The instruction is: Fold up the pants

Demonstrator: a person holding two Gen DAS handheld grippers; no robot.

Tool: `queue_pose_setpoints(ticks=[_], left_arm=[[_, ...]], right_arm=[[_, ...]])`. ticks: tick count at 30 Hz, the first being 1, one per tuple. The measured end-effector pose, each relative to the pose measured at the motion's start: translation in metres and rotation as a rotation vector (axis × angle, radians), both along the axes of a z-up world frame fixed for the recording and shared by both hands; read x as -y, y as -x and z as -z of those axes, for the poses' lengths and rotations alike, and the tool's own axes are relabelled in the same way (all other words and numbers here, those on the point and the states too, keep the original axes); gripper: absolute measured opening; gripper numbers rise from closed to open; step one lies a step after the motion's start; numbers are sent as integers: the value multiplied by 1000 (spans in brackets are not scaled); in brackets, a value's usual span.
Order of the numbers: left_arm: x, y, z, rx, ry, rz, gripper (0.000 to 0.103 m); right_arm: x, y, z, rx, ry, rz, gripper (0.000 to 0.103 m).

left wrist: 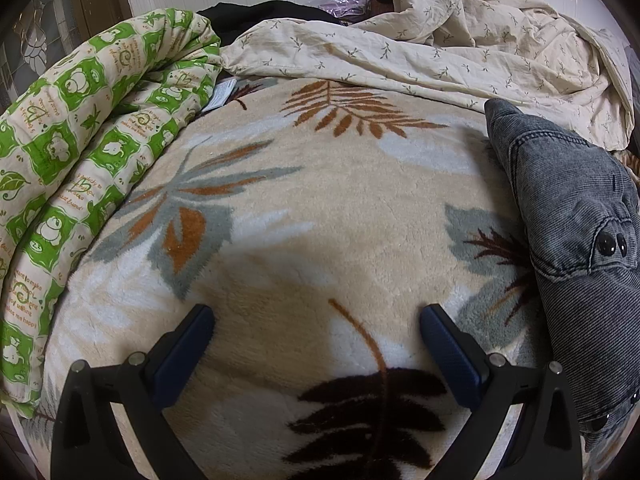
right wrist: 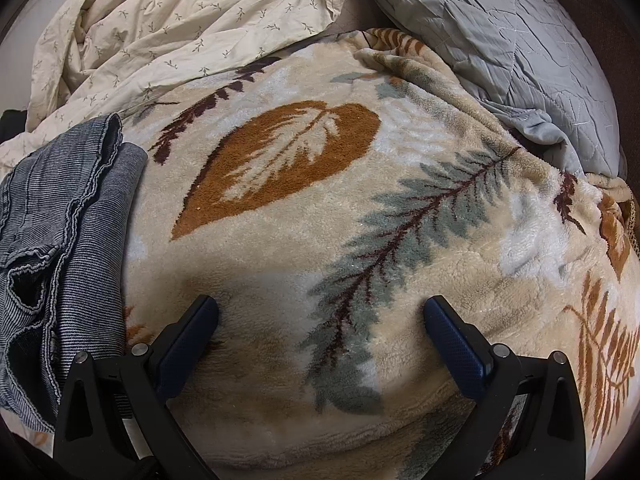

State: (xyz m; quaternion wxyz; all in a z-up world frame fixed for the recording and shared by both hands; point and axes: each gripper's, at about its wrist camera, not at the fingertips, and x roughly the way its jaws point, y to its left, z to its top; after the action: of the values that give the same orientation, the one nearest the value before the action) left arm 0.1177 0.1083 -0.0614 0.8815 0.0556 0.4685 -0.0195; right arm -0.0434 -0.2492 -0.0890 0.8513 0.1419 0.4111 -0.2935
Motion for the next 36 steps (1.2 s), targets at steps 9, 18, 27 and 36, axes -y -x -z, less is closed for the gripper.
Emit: queue_pose_setpoints(ticks=[9, 18, 27, 36], left_arm=[[1, 0, 0, 0, 0, 0, 103], [1, 0, 0, 0, 0, 0, 103], [1, 0, 0, 1, 0, 0, 103], [4, 2, -1, 9, -19, -1, 103]], right_arm=[[0, 0, 0, 0, 0, 0, 103], [-1, 0, -1, 0, 0, 1, 103], [-1, 0, 0, 1, 1, 1, 103], [-1, 0, 0, 3, 4, 1, 103]])
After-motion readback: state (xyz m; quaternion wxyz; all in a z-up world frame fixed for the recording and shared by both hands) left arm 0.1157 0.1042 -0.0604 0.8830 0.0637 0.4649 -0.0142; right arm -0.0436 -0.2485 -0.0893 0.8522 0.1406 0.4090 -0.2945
